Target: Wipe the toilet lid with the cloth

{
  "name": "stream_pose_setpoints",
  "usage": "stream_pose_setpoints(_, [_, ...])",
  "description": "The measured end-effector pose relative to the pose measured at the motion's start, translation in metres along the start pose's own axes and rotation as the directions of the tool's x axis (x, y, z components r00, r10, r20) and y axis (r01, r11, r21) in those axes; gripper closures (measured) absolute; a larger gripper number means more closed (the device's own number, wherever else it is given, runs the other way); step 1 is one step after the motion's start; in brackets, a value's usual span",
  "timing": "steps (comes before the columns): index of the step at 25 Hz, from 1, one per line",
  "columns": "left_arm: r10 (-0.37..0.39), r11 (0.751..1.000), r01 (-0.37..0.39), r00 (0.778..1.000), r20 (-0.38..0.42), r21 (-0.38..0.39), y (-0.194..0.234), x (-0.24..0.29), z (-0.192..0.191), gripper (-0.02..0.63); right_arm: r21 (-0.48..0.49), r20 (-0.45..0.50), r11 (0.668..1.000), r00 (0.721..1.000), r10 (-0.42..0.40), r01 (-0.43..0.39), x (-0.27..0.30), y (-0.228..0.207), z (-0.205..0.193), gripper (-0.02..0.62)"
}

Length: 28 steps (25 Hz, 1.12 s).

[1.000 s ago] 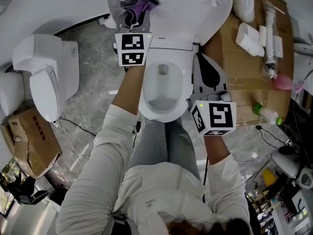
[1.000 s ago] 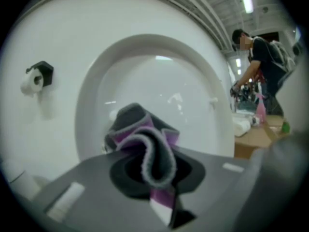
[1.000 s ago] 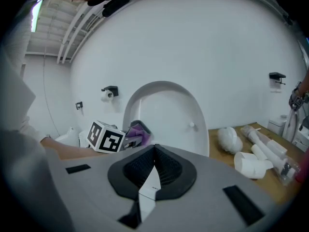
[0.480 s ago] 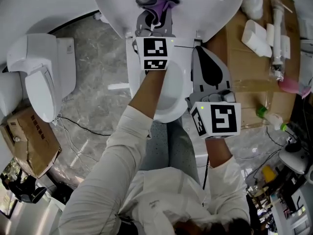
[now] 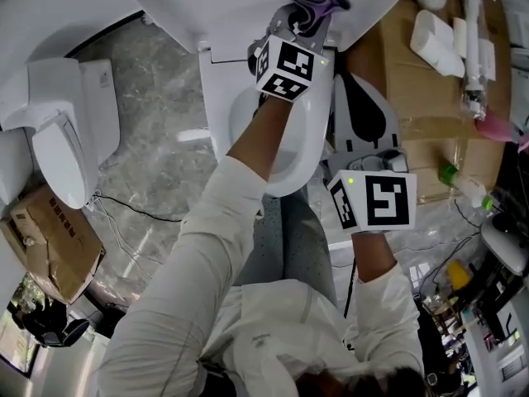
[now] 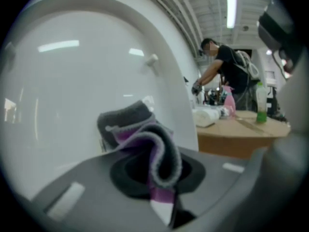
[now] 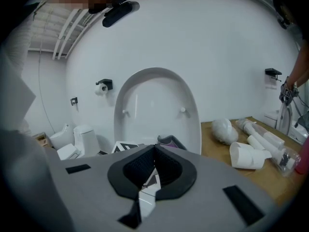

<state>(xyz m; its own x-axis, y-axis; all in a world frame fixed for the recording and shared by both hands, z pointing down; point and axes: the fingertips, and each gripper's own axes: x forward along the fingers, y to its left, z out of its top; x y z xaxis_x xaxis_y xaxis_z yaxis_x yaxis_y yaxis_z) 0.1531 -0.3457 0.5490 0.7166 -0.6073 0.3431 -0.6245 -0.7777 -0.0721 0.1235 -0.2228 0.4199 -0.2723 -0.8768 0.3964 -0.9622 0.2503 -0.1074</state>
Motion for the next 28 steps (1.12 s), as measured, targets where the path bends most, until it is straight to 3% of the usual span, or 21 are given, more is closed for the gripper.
stream_pose_setpoints(3, [0.02, 1.0, -0.019, 0.999, -0.046, 0.008, 0.017, -0.014, -0.025, 0.557, 0.022, -0.01, 1.0, 1.0, -0.003, 0.003, -0.004, 0.002, -0.011, 0.583])
stream_pose_setpoints(8, [0.151, 0.985, -0.161, 0.978, -0.143, -0.062, 0.071, -0.054, -0.082, 0.557, 0.028, -0.028, 0.999, 0.999, 0.017, -0.016, -0.006, 0.011, -0.027, 0.583])
stream_pose_setpoints(13, [0.316, 0.913, -0.367, 0.911, -0.264, -0.177, 0.129, -0.098, -0.139, 0.555, 0.041, -0.031, 0.999, 0.999, 0.023, -0.021, -0.004, 0.013, -0.034, 0.583])
stream_pose_setpoints(17, [0.372, 0.874, -0.443, 0.874, -0.312, -0.2, 0.132, -0.098, -0.151, 0.555, 0.054, -0.041, 0.999, 0.999, 0.011, -0.008, -0.009, 0.01, -0.043, 0.583])
stream_pose_setpoints(20, [0.328, 0.886, -0.409, 0.886, -0.329, -0.217, 0.102, -0.071, -0.147, 0.555, 0.058, -0.051, 0.998, 0.999, -0.004, 0.007, -0.013, 0.006, -0.048, 0.583])
stream_pose_setpoints(24, [0.188, 0.93, -0.273, 0.929, -0.318, -0.248, 0.041, -0.016, -0.134, 0.554, 0.051, -0.064, 0.998, 0.997, -0.04, 0.044, -0.023, -0.009, -0.051, 0.583])
stream_pose_setpoints(28, [0.035, 0.97, -0.104, 0.955, -0.294, -0.221, -0.011, 0.021, -0.126, 0.554, 0.056, -0.069, 0.995, 0.994, -0.082, 0.086, -0.035, -0.025, -0.056, 0.583])
